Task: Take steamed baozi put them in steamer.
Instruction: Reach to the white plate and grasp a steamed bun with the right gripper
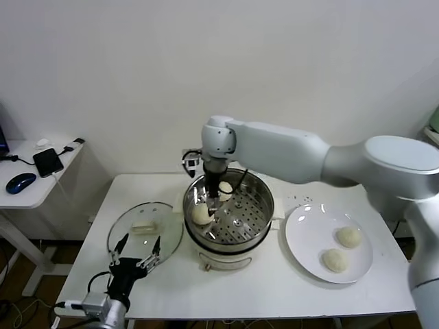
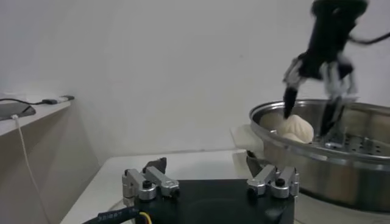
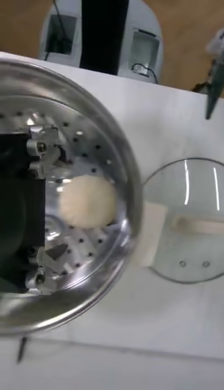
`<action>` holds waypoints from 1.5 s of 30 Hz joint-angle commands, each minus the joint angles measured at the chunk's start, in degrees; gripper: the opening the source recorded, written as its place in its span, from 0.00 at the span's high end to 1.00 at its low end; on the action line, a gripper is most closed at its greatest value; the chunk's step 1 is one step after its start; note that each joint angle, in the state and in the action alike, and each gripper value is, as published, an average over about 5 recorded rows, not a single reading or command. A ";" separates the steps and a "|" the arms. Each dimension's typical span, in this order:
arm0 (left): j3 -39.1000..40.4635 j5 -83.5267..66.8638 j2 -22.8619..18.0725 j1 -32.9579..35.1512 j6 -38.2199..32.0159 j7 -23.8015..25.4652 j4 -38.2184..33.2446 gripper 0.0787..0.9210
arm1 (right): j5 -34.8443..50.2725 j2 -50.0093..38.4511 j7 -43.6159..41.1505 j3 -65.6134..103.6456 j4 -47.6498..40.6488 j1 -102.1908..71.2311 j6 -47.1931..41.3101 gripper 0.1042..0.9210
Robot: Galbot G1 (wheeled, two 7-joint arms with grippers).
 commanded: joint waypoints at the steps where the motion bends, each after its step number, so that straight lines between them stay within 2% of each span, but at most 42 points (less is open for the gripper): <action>1: 0.03 -0.54 0.33 0.21 0.33 0.22 -0.07 0.12 | -0.87 -27.33 -6.80 -1.61 18.66 13.68 5.70 0.12; 8: 0.58 -2.63 0.81 0.54 -0.44 -0.97 0.80 0.12 | -7.67 -44.11 -10.02 -0.86 23.41 10.53 10.56 0.12; 14: 0.82 -3.13 0.82 1.25 -0.24 -0.50 0.38 0.12 | -16.75 -50.65 -12.04 12.27 22.63 -11.41 17.23 0.12; 19: 0.13 -3.45 0.82 1.77 0.09 -0.25 0.46 0.12 | -24.95 -49.21 -13.01 27.22 18.49 -30.97 22.21 0.12; 23: -0.01 -3.35 0.57 2.22 0.26 -0.11 0.78 0.12 | -29.77 -46.41 -12.90 31.66 15.15 -37.89 24.37 0.12; 37: 0.23 -3.44 -0.76 0.39 0.85 -0.01 1.44 0.12 | -33.55 -39.66 -10.70 31.15 6.53 -40.32 25.44 0.12; 45: 0.04 -3.37 -0.83 0.08 0.78 0.00 2.06 0.12 | -34.59 -39.39 -11.50 29.88 5.87 -41.33 25.90 0.12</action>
